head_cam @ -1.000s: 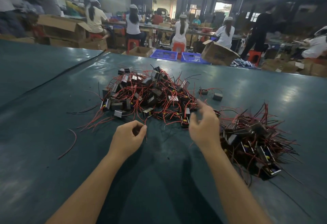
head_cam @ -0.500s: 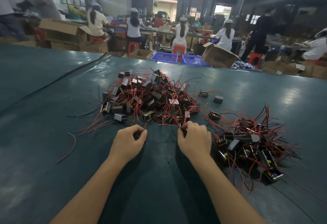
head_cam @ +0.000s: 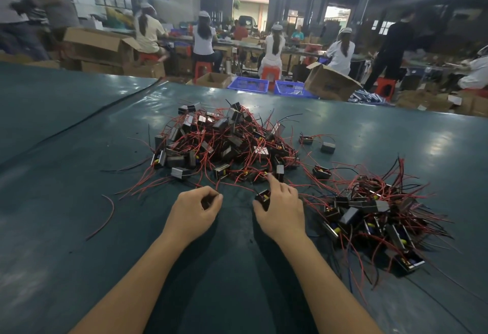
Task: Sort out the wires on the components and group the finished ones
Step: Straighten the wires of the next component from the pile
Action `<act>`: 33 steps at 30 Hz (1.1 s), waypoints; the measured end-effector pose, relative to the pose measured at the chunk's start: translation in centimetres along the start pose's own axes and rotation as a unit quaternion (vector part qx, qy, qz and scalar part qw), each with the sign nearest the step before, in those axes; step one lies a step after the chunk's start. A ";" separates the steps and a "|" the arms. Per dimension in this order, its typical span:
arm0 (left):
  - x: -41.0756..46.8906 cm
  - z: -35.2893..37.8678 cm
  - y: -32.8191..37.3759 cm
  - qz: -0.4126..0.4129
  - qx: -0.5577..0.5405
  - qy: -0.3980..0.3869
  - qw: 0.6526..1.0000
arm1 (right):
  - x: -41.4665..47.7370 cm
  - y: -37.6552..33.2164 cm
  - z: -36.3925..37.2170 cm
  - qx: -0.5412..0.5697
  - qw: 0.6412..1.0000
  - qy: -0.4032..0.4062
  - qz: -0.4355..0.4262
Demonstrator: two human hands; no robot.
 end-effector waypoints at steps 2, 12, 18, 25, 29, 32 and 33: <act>0.0 0.1 0.0 0.002 -0.001 -0.001 1.000 | -0.4 -0.2 0.2 -0.042 0.999 0.020 -0.015; 0.0 0.1 -0.1 0.012 0.002 0.009 1.000 | -2.1 -0.5 0.3 -0.103 0.992 0.054 -0.054; -0.4 0.4 0.9 0.032 -0.030 -0.017 0.999 | -3.5 -2.5 -0.1 -0.084 0.988 0.088 -0.099; -0.5 1.3 2.1 -0.025 -0.140 -0.114 0.983 | -5.0 -4.9 0.0 0.049 0.978 0.048 -0.197; 0.1 0.2 1.3 -0.096 -0.230 -0.082 0.965 | -4.8 -4.2 -0.7 0.154 0.970 0.066 -0.175; 0.2 -0.3 0.8 -0.129 -0.293 -0.036 0.947 | -3.9 -2.8 -0.4 0.274 0.952 0.091 -0.100; 0.2 -0.5 0.7 -0.134 -0.299 -0.010 0.945 | -3.6 -2.2 -0.2 0.302 0.947 0.085 -0.073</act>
Point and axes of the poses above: each hand's wrist, its own x-axis towards the middle knuckle, its own z-axis out of the palm, y = z × x, the point moved 5 cm from there along x, towards the middle knuckle, and after that the axes turned 2 degrees about -z, right-handed, at the moved point
